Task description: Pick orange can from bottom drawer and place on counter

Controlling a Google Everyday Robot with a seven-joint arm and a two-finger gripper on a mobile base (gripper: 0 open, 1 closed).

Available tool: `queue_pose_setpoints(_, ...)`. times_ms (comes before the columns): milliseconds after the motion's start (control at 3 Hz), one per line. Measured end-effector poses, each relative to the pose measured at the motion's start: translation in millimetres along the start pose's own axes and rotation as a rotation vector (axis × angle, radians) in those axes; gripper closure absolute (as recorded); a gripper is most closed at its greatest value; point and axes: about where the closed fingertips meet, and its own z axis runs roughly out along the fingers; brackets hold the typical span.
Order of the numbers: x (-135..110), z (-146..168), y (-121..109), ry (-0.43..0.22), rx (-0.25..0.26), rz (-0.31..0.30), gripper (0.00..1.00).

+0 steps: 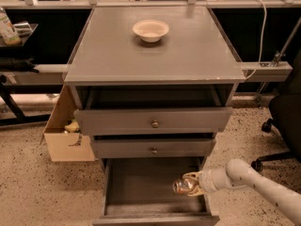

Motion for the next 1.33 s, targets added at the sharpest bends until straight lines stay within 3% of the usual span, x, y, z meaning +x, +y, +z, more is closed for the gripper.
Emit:
queue_pose_setpoints(333, -57, -69, -16, -0.101, 0.021, -0.101, 1.00)
queue_pose_setpoints(667, -89, -112, -25, -0.154, 0.045, -0.165, 1.00)
queue_pose_setpoints(1000, -89, -112, -25, -0.154, 0.045, -0.165, 1.00)
queue_pose_setpoints(1333, -122, -144, -55, -0.142, 0.052, -0.180, 1.00)
